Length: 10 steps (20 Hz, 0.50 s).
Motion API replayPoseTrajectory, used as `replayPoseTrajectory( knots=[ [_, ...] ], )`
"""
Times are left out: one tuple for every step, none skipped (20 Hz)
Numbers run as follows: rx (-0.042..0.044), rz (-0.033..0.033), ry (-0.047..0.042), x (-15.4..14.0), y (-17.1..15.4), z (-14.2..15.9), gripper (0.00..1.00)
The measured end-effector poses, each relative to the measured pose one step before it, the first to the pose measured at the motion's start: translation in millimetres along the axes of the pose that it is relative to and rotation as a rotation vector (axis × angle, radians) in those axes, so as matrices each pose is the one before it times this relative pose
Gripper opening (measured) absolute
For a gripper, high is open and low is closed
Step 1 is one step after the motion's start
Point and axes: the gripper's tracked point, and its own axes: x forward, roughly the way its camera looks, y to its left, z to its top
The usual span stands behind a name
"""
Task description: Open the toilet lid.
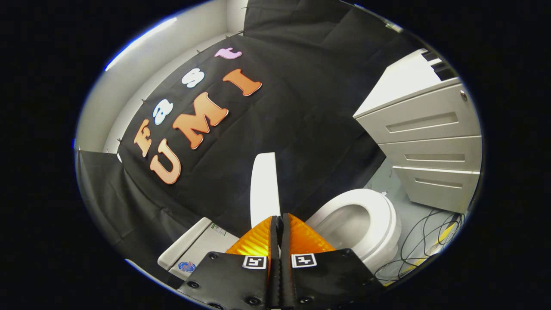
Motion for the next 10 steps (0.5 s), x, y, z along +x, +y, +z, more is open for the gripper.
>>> replayPoseTrajectory(
  knots=[
    [-0.00797,0.00477,0.00062,-0.31,5.71,-0.49,0.08],
    [-0.00764,0.00153,-0.0011,-0.62,5.54,0.64,0.08],
    [-0.00615,0.00232,-0.0016,0.57,6.33,-0.01,0.07],
    [-0.00999,0.0018,-0.00095,-0.45,5.96,-1.35,0.08],
    [-0.01032,0.00315,-0.00249,-0.06,6.16,-0.73,0.08],
    [-0.01483,0.00327,-0.00065,-0.71,7.5,-1.04,0.08],
    [-0.01753,0.00087,0.00029,-0.26,6.74,-1.32,0.08],
    [-0.01896,0.00156,0.00091,-0.66,6.75,-0.74,0.07],
    [-0.01714,0.0002,0.00141,-0.19,6.35,-0.89,0.08],
    [-0.01916,0.0008,-0.00043,0.7,6.78,-0.59,0.08]
  ],
)
